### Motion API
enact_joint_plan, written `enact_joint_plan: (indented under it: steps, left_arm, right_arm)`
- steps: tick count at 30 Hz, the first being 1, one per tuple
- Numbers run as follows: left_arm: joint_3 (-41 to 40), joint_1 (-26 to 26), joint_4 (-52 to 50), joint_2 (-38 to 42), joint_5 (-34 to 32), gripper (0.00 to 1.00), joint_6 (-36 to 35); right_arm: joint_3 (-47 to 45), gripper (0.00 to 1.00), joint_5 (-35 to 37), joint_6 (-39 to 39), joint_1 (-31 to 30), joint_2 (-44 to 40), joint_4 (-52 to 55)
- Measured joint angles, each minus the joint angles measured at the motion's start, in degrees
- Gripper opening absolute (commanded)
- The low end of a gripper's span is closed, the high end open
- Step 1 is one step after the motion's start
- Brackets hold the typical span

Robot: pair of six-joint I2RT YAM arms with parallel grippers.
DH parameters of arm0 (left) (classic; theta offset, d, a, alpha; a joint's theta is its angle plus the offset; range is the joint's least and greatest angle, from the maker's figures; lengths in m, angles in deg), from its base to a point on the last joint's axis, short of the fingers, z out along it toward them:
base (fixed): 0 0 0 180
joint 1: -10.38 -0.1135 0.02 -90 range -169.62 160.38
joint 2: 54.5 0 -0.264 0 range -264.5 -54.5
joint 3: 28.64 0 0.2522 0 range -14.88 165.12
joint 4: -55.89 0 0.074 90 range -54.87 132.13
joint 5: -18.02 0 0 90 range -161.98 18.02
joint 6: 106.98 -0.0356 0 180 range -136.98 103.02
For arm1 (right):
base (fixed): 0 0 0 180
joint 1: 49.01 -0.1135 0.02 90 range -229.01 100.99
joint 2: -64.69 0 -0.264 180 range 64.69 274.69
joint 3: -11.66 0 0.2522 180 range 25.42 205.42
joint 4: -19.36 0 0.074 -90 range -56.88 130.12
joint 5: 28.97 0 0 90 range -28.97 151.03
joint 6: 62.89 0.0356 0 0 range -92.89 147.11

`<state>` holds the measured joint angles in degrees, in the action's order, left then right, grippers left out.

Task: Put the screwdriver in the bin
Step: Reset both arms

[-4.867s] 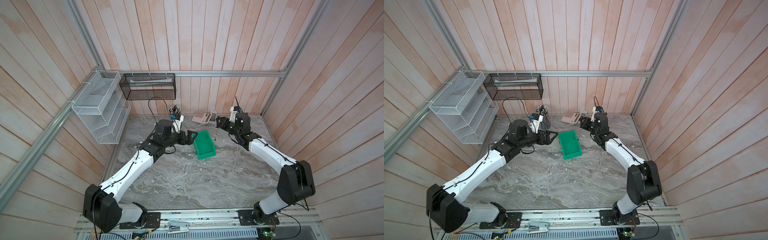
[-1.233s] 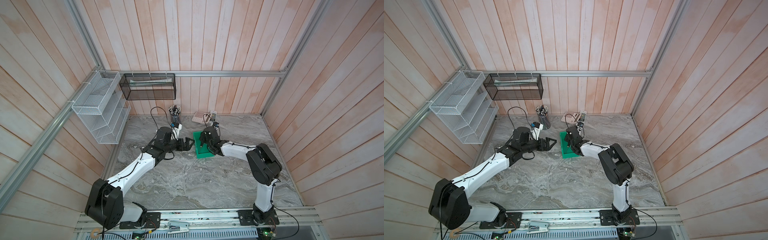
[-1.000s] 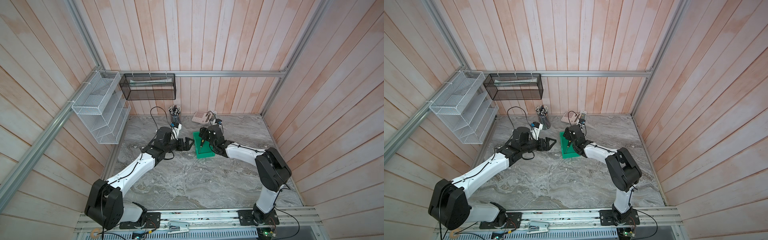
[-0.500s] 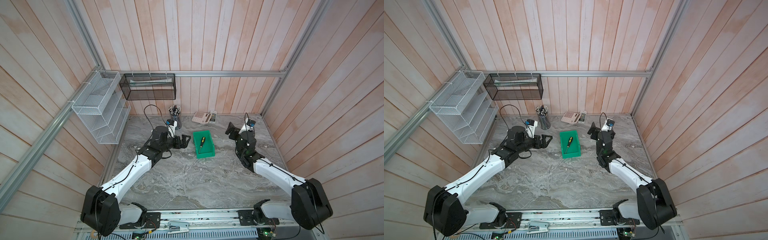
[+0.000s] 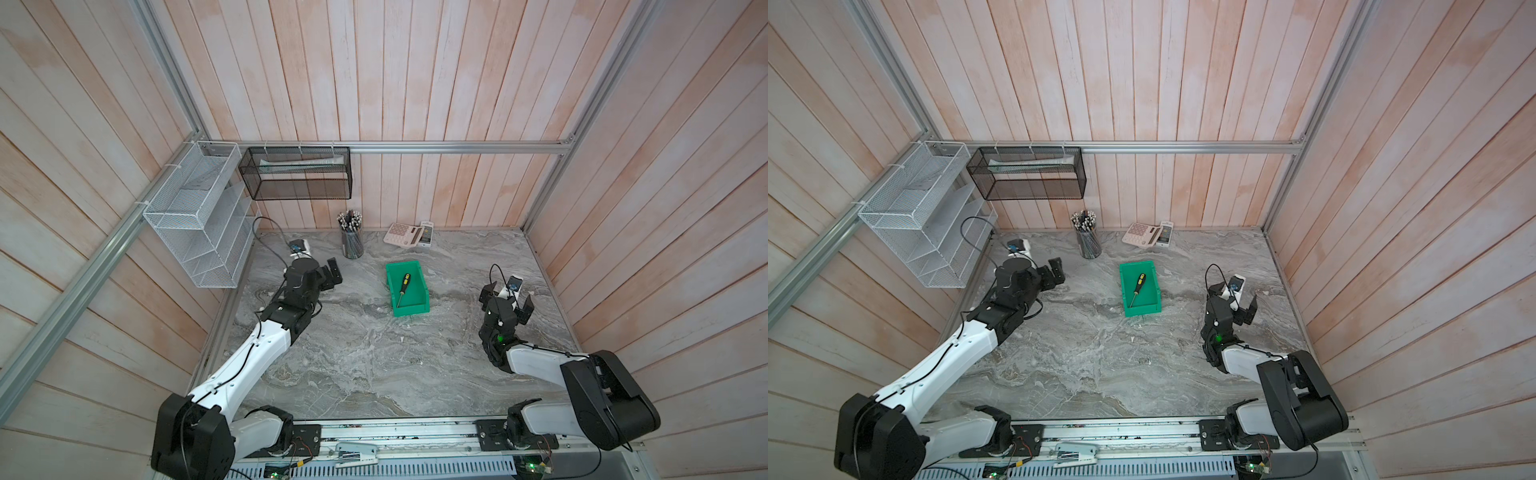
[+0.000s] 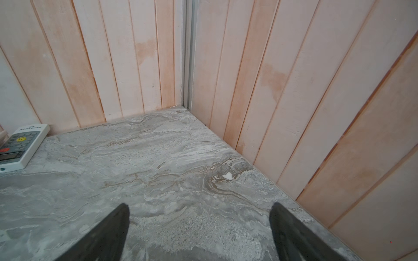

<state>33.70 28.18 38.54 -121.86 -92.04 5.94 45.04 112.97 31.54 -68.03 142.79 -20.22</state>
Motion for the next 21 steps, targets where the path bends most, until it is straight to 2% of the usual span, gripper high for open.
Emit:
enact_joint_plan:
  steps: [2,5,7,9,13,16,21]
  left_arm:
    - [-5.6,-3.8,3.9,3.7,-7.1,1.00,-0.5]
    - [-17.5,-7.3,15.8,7.2,-17.0,1.00,-2.3]
    - [-24.9,-8.5,23.4,6.2,-21.1,1.00,-2.1]
    - [-29.0,-9.6,27.5,2.9,-23.8,1.00,-1.0]
    - [-27.0,-10.3,29.9,-7.8,-28.0,1.00,-0.8]
    - [-25.6,-10.3,36.8,-14.2,-29.4,1.00,-4.3]
    - [-27.0,-10.4,48.7,-17.5,-27.8,1.00,-9.0]
  right_arm:
    - [0.0,0.98,1.4,-0.9,0.0,1.2,-2.1]
    - [0.0,0.98,3.4,-2.4,0.0,2.5,-5.2]
    - [-0.4,0.98,4.2,-2.9,0.0,2.4,-7.0]
    - [-1.2,0.98,4.7,-2.5,0.0,2.2,-7.6]
    - [-5.1,0.98,4.6,-0.8,-0.2,1.9,-9.1]
    - [-9.0,0.98,4.3,-2.0,-0.9,2.1,-13.9]
    - [-11.0,0.98,4.2,-7.5,-1.8,7.8,-27.3]
